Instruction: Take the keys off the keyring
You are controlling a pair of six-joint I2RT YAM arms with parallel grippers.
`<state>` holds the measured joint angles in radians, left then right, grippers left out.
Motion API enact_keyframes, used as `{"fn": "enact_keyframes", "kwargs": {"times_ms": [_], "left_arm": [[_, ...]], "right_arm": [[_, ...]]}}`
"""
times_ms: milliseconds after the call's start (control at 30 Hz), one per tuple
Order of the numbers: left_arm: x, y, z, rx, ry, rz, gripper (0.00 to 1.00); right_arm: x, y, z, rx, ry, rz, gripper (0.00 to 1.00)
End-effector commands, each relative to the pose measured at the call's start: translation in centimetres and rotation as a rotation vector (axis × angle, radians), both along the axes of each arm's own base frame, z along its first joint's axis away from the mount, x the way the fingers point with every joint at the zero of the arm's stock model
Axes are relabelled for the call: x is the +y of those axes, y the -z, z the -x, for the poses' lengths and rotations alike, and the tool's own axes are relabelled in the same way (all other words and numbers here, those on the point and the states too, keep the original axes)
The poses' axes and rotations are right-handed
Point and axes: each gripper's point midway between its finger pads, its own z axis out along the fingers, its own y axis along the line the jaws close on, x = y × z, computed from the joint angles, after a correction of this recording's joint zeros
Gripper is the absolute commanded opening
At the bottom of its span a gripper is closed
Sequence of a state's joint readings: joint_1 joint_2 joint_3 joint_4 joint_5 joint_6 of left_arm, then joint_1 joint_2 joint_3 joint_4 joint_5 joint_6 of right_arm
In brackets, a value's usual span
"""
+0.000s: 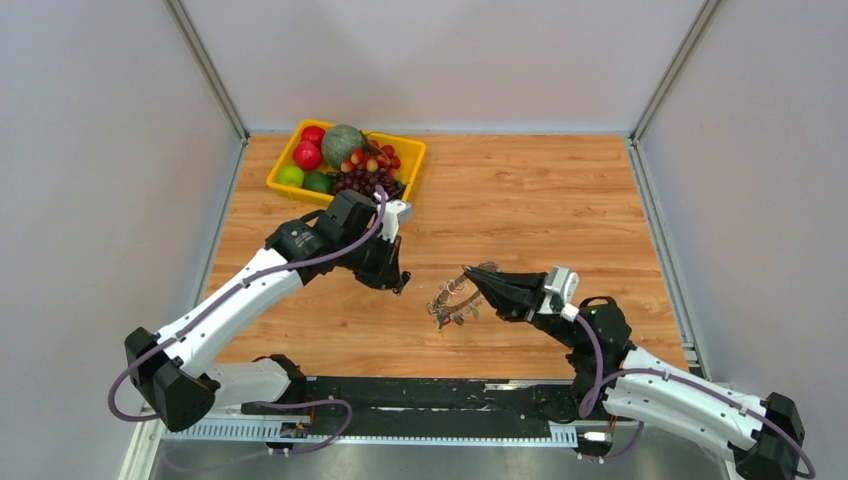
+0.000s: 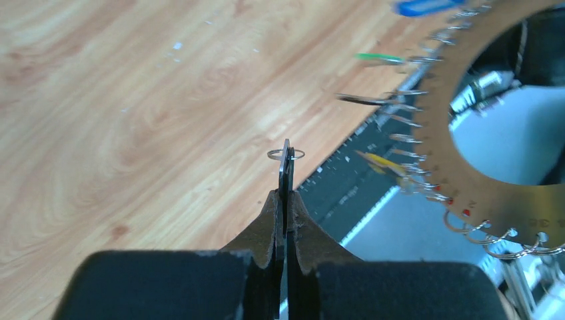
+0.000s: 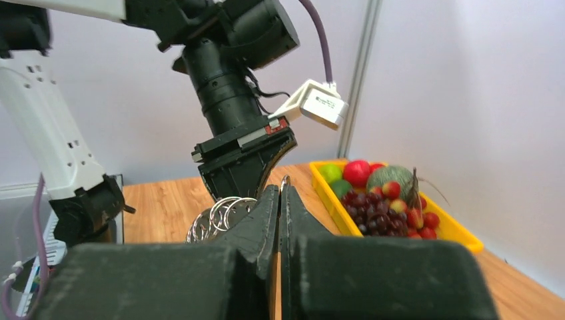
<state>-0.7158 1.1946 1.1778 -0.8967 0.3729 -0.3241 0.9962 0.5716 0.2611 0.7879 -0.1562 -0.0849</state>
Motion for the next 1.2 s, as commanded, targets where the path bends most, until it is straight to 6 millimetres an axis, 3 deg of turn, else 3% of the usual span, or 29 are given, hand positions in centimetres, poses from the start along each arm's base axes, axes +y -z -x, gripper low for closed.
{"fn": "enact_keyframes", "kwargs": {"times_ms": [0, 167, 367, 433, 533, 600, 733, 767, 800, 833, 867, 900, 1067, 1167], "left_arm": [[0.7, -0.9, -5.1, -0.198, -0.14, -0.007, 0.0], [0.1, 0.9, -11.1, -0.309, -0.281, 0.006, 0.0], [0.8, 4.7, -16.9, -0.336, -0.395, -0.037, 0.01], [1.4, 6.7, -18.3, -0.334, -0.426, -0.07, 0.01], [1.7, 8.0, -19.7, -0.332, -0.448, -0.063, 0.01], [1.6, 8.4, -20.4, -0.334, -0.447, -0.057, 0.06], [1.9, 7.8, -19.6, -0.351, -0.438, -0.036, 0.63], [1.9, 5.8, -19.5, -0.402, -0.442, 0.009, 0.87], [2.3, 6.0, -18.8, -0.407, -0.439, 0.012, 0.94], [2.4, 4.1, -18.4, -0.457, -0.438, 0.053, 0.98], [2.8, 4.3, -17.7, -0.465, -0.435, 0.056, 0.99], [3.1, 2.8, -17.1, -0.5, -0.431, 0.085, 1.0], [4.5, 2.6, -14.1, -0.516, -0.434, 0.117, 1.0], [3.9, 2.5, -12.7, -0.55, -0.369, 0.189, 1.0]], "right_arm": [[-0.5, 0.0, -2.1, 0.109, 0.112, 0.114, 0.0], [-1.3, 1.6, -3.8, 0.247, 0.206, 0.224, 0.0], [-1.5, 2.5, -4.5, 0.328, 0.249, 0.293, 0.0], [-1.6, 2.6, -4.8, 0.339, 0.265, 0.297, 0.0], [-1.5, 2.9, -5.5, 0.357, 0.295, 0.307, 0.0], [-1.3, 3.0, -6.0, 0.375, 0.311, 0.316, 0.0], [-0.6, 3.6, -6.7, 0.42, 0.314, 0.349, 0.0], [-0.4, 3.8, -7.0, 0.428, 0.316, 0.359, 0.0], [-0.2, 4.0, -7.3, 0.434, 0.317, 0.37, 0.0], [0.1, 4.2, -7.6, 0.452, 0.317, 0.373, 0.0], [0.2, 4.5, -8.1, 0.473, 0.321, 0.376, 0.0], [0.5, 5.5, -8.4, 0.501, 0.316, 0.415, 0.0], [0.6, 9.3, -12.5, 0.66, 0.293, 0.486, 0.0], [0.5, 10.7, -14.5, 0.722, 0.285, 0.504, 0.0]]}}
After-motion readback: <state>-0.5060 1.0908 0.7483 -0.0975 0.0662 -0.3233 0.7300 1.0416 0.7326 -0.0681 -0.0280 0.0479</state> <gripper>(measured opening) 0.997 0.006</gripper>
